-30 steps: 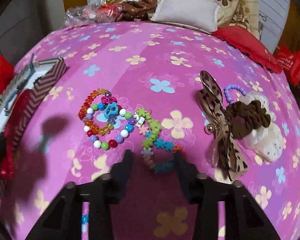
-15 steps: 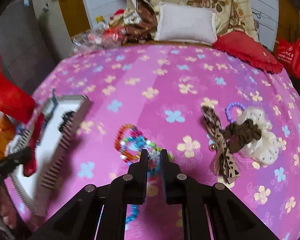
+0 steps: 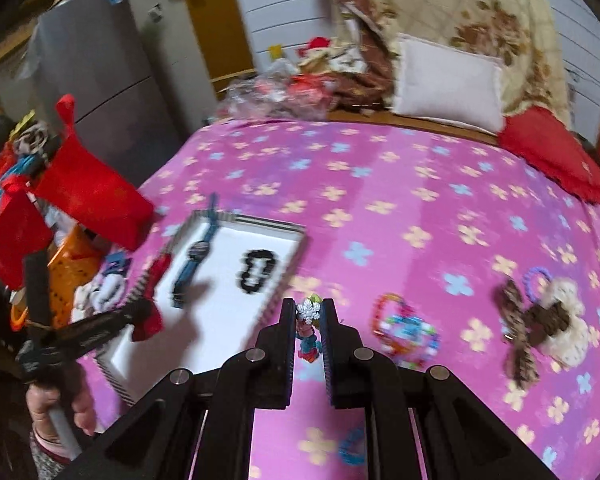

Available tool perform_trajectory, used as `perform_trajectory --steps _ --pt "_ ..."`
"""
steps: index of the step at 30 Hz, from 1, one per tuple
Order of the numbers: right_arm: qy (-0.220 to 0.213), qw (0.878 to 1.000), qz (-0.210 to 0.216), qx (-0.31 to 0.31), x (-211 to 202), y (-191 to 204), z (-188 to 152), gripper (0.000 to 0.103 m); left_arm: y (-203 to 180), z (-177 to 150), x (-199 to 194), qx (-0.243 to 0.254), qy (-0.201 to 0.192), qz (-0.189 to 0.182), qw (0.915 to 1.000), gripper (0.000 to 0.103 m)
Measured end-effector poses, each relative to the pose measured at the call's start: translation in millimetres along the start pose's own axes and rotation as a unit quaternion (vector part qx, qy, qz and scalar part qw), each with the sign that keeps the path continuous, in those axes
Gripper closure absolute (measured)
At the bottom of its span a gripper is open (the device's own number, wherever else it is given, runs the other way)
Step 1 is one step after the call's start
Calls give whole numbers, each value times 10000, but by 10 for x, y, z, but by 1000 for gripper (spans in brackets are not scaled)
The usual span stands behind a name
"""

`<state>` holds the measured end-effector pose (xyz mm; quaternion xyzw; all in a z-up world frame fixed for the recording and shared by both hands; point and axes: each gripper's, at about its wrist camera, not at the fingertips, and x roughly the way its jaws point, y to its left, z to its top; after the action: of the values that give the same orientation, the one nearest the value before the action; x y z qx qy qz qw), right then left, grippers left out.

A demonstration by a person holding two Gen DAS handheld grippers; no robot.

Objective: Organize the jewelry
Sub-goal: 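Place the red bow and green bracelet in the tray with both grippers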

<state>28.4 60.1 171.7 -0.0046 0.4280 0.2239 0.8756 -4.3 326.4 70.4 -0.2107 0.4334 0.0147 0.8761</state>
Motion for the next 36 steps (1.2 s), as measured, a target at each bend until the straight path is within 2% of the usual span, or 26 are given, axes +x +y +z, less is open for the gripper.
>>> perform_trajectory --steps 6,10,14,16,21,30,36 --pt "357 9985 194 -355 537 632 202 92 237 22 200 -247 404 232 9986 92" --pt "520 9968 235 -562 964 1030 327 92 327 18 316 -352 613 180 9973 92" --pt "664 9960 339 -500 1353 1235 478 92 321 27 425 -353 742 122 9965 92" --pt "779 9954 425 -350 1587 1272 560 92 331 47 470 -360 767 143 9963 92" --pt "1043 9937 277 -289 1931 1217 553 92 424 115 563 -561 844 97 9948 92" --pt "1408 9898 227 60 2031 860 188 92 508 151 640 -828 875 25 9927 92" --pt "1578 9873 148 45 2191 833 83 92 510 161 658 -831 820 -25 9932 92"
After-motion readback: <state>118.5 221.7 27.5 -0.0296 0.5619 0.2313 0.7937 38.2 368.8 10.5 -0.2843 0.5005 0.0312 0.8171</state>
